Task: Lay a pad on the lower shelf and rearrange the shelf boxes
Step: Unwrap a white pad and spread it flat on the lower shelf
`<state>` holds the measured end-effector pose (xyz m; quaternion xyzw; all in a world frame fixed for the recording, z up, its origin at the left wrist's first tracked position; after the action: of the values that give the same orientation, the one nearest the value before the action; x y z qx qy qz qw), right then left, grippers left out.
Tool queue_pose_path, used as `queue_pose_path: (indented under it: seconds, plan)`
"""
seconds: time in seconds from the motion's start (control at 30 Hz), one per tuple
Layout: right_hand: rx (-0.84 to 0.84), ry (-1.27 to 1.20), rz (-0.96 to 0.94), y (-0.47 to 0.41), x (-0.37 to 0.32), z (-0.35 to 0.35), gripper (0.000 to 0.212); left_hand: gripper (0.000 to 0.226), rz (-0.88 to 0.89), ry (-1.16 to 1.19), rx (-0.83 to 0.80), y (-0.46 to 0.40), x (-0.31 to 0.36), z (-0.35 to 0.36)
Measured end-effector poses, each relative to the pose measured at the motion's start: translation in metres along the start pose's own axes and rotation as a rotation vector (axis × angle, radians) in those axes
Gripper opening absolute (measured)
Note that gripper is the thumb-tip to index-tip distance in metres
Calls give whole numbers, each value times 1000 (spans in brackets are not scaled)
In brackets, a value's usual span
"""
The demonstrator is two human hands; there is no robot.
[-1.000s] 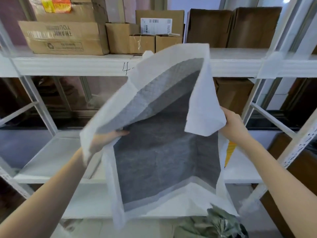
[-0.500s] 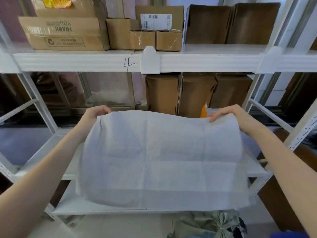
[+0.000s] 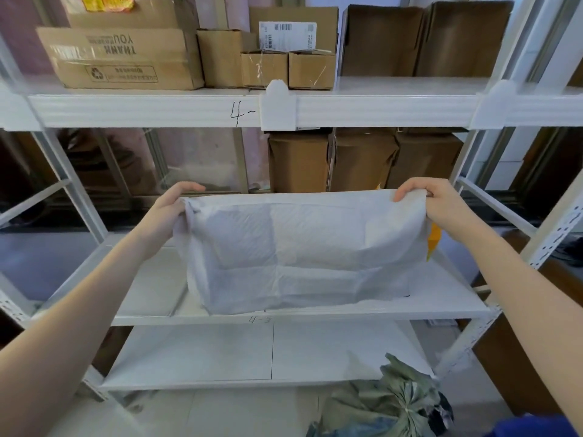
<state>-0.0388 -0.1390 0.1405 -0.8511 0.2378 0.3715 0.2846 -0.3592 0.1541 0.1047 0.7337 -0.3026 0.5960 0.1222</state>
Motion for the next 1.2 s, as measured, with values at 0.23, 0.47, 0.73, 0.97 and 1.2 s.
queue_pose_path:
  seconds: [0.23, 0.47, 0.73, 0.97, 1.2]
  plan:
    - [68, -195, 80, 5, -3, 4, 24, 36, -102, 360, 95, 7, 3, 4]
    - [174, -265, 28, 8, -16, 3, 26, 35, -74, -98, 104, -1, 3, 1]
    - [162, 263, -28, -2, -13, -12, 43, 38, 84, -660, -188, 2, 20, 8]
    - [54, -125, 115, 1, -21, -2, 46, 27, 147, -801, -157, 1, 27, 17]
    - [-133, 326, -61, 6, -34, 11, 37, 14, 132, -841, -150, 3, 37, 24]
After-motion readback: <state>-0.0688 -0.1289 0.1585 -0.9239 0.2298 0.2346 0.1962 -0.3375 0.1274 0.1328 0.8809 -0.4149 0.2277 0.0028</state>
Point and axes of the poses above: each hand's wrist, its own y-axis away from the middle knuckle, its own z-axis out of the palm, x = y × z, the point moved 6 cm from there along -y, towards the middle knuckle, and after that the axes turned 2 degrees about x, right-handed, at the moved point
